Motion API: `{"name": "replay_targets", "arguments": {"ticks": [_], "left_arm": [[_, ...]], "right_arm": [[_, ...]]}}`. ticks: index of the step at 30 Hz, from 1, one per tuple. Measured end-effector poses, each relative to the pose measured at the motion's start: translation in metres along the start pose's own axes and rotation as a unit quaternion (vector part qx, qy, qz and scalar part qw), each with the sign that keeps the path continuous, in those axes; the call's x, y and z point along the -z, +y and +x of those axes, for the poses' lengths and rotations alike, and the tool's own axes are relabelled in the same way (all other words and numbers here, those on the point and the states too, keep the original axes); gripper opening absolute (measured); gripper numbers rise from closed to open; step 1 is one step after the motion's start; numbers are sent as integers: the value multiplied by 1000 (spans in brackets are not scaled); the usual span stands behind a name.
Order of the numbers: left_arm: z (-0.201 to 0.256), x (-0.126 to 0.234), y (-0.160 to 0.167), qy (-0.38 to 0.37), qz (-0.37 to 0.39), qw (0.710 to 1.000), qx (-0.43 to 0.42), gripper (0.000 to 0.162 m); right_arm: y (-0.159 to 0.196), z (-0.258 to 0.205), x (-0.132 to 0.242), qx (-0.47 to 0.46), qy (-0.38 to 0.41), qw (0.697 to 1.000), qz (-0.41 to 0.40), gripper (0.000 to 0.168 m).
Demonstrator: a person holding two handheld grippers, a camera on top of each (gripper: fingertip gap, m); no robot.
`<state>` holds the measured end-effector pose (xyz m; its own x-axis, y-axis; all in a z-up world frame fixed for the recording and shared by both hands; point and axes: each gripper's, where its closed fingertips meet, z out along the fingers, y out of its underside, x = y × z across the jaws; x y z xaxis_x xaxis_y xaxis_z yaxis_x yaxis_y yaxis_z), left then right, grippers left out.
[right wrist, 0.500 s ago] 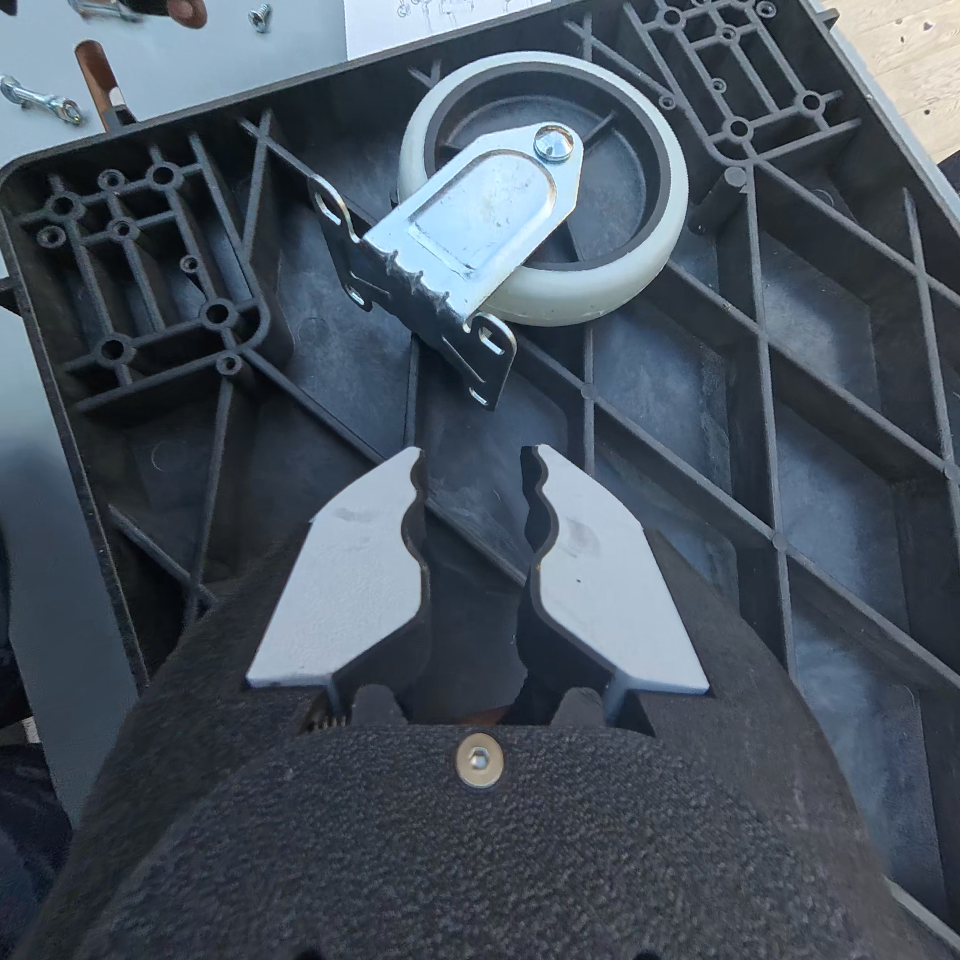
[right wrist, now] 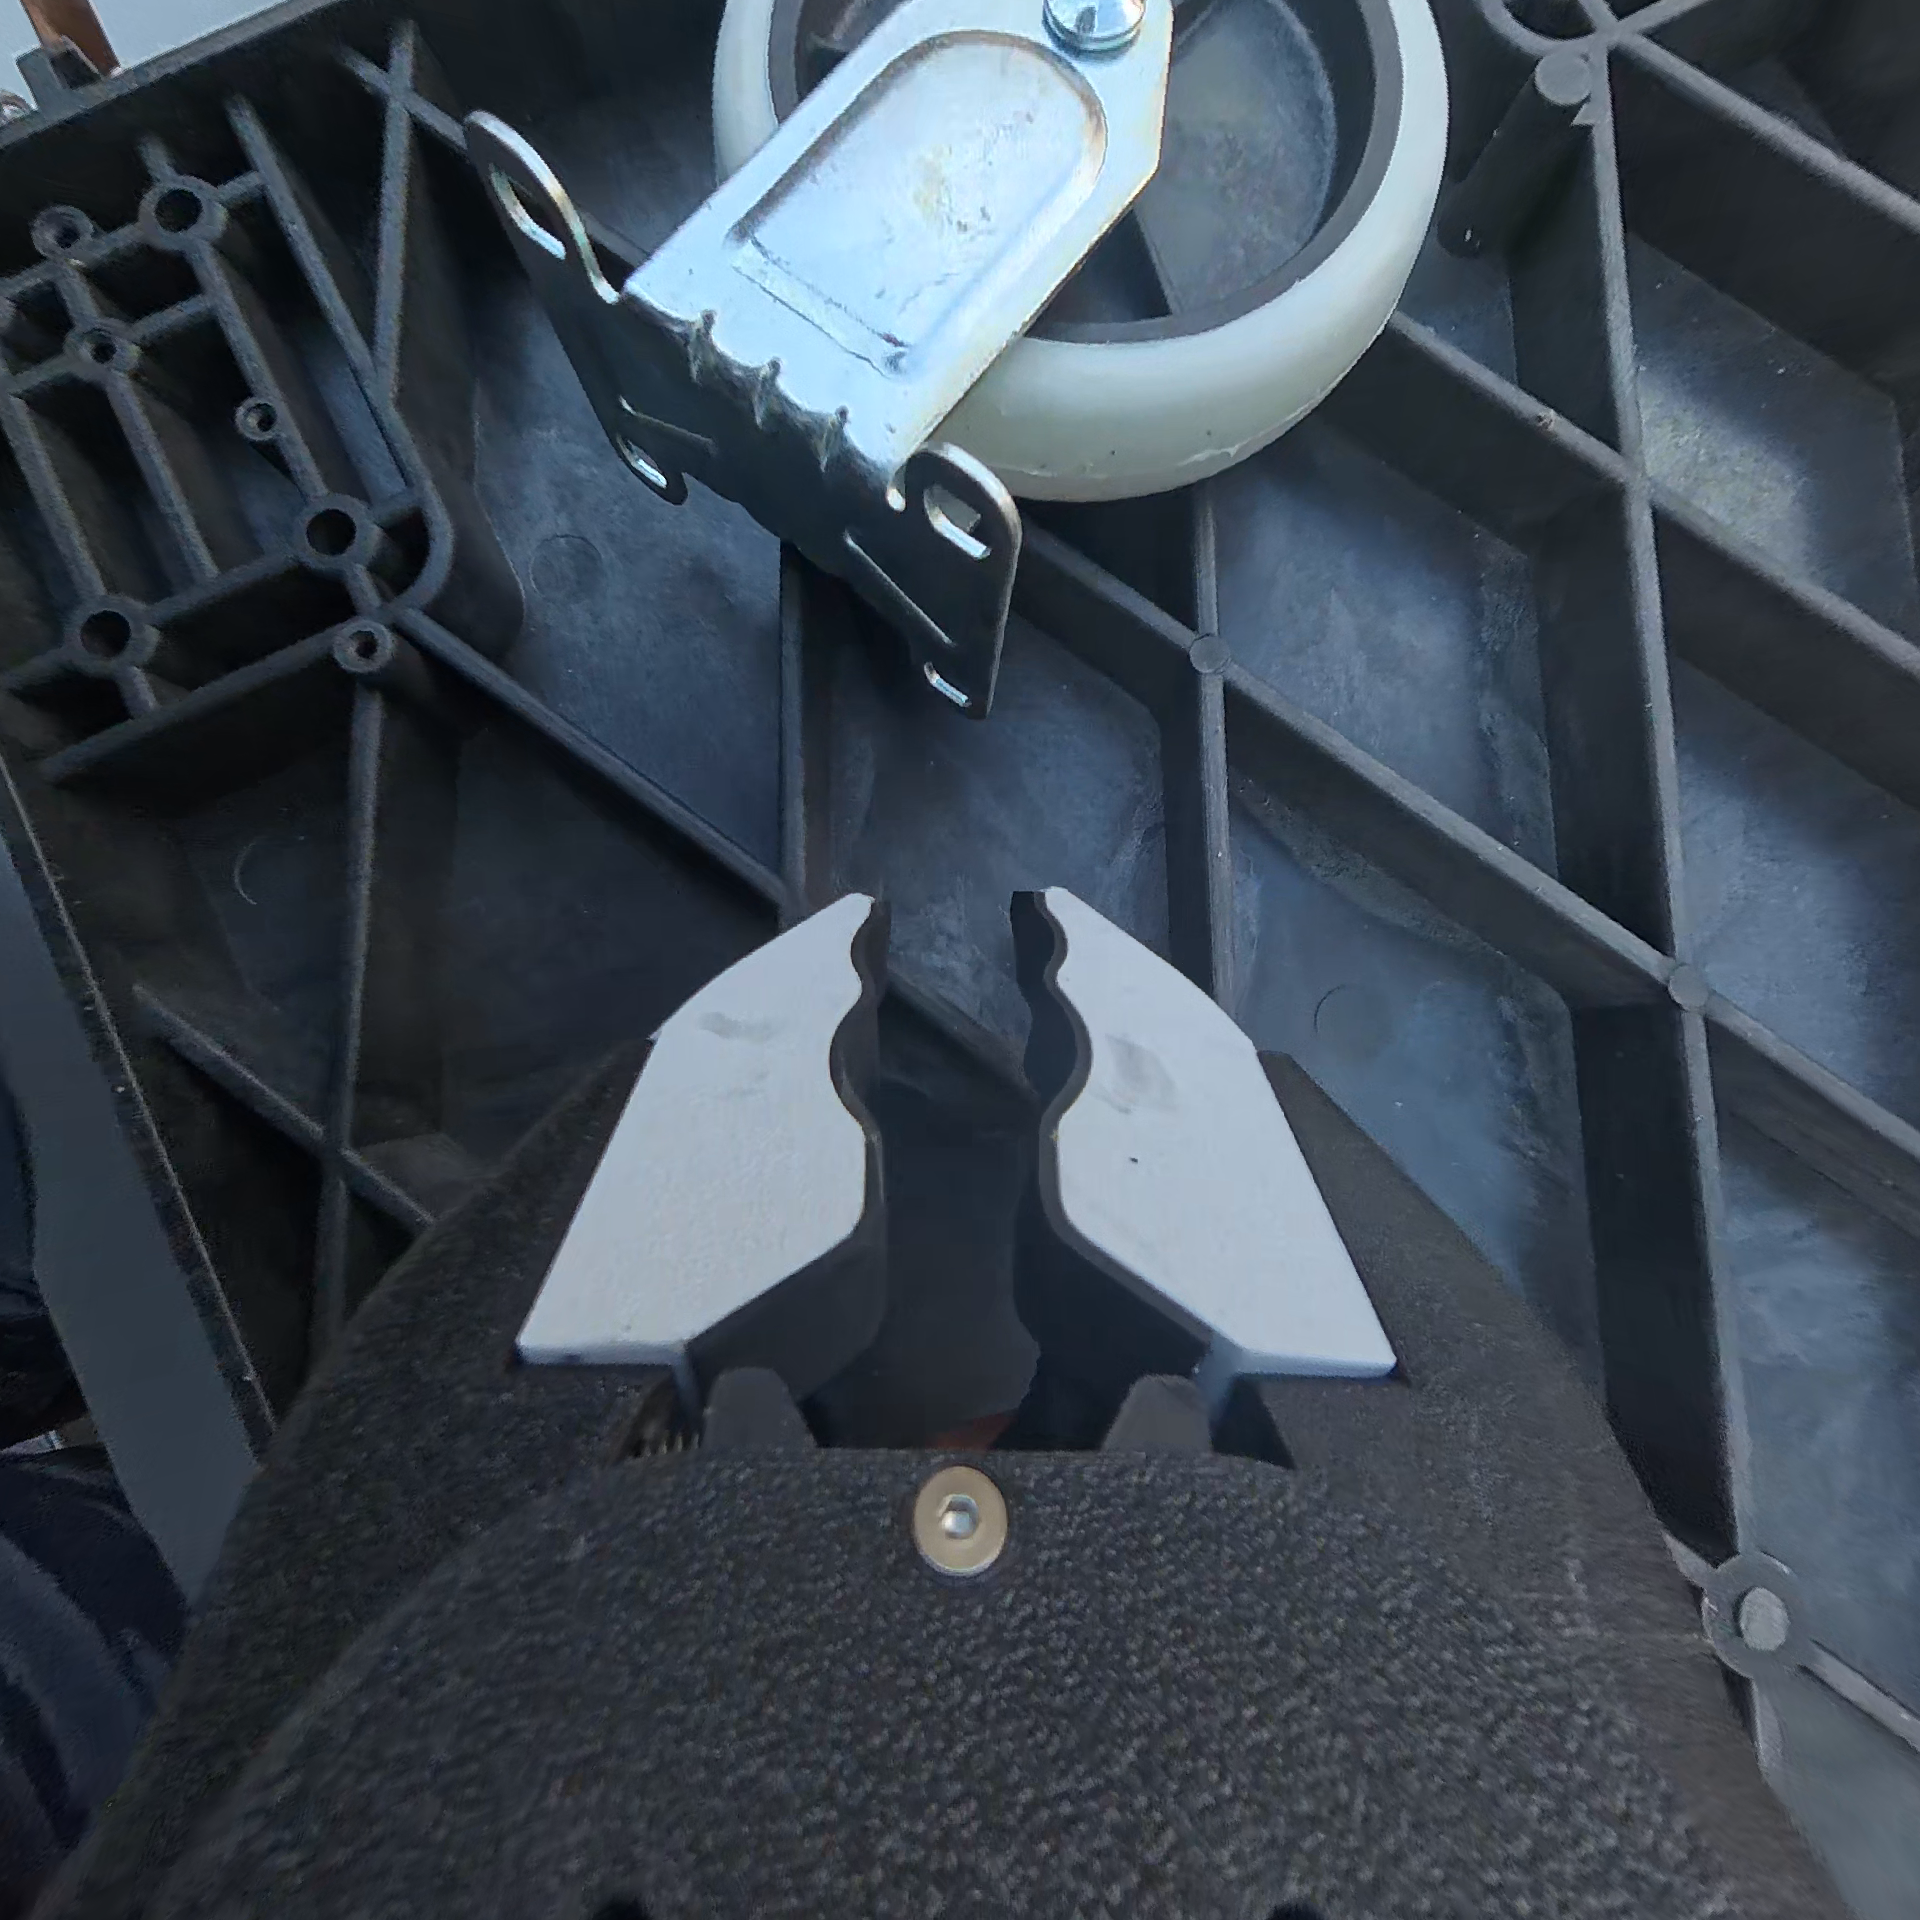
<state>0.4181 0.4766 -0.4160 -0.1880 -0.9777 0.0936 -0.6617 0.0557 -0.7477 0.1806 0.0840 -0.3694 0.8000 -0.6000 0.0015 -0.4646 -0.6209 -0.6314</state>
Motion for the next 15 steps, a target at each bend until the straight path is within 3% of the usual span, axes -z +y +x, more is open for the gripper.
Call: {"name": "replay_targets", "arguments": {"ticks": [15], "left_arm": [[4, -30, 7, -1, -49, 998, -37, 10]], "right_arm": [[3, 6, -6, -4, 24, 1000, -6, 19]]}}
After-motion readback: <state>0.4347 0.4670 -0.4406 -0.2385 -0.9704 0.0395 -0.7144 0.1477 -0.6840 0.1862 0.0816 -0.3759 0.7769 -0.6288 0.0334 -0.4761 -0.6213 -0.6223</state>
